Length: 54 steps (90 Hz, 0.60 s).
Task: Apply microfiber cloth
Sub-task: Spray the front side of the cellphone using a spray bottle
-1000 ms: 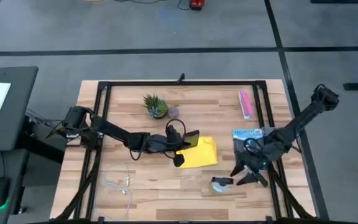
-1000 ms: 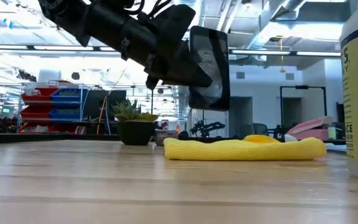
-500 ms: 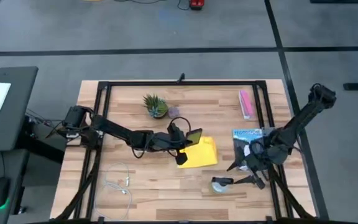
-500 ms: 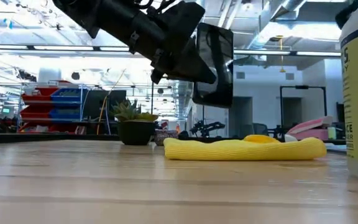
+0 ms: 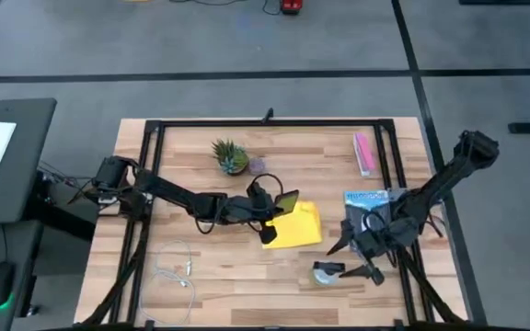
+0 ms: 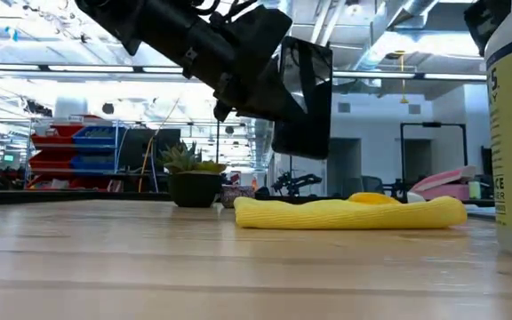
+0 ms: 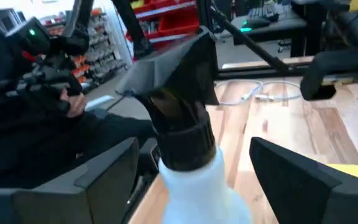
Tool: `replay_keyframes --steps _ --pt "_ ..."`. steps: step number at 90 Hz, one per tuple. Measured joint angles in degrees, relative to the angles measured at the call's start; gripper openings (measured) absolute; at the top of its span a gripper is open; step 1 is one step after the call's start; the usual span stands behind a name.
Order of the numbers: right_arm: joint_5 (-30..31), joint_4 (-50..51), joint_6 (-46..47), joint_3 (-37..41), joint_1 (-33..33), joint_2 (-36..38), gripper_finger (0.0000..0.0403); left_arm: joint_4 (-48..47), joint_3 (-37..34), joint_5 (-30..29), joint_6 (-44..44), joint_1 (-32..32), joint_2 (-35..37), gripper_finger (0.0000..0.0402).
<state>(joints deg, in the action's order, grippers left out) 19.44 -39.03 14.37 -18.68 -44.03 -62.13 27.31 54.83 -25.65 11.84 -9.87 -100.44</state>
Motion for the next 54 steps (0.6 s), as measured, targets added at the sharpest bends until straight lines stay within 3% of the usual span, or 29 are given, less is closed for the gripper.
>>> replay_keyframes --steps 21,54 --pt "-2.37 -0.10 -2.63 -4.30 0.33 -4.90 0.0322 -0.08 0.00 -0.03 -0.22 0.20 0.00 0.0013" --pt "-1.73 5.98 -3.89 -8.28 0.77 -8.21 0.0312 -0.08 0.00 -0.04 -0.24 0.20 0.00 0.0013"
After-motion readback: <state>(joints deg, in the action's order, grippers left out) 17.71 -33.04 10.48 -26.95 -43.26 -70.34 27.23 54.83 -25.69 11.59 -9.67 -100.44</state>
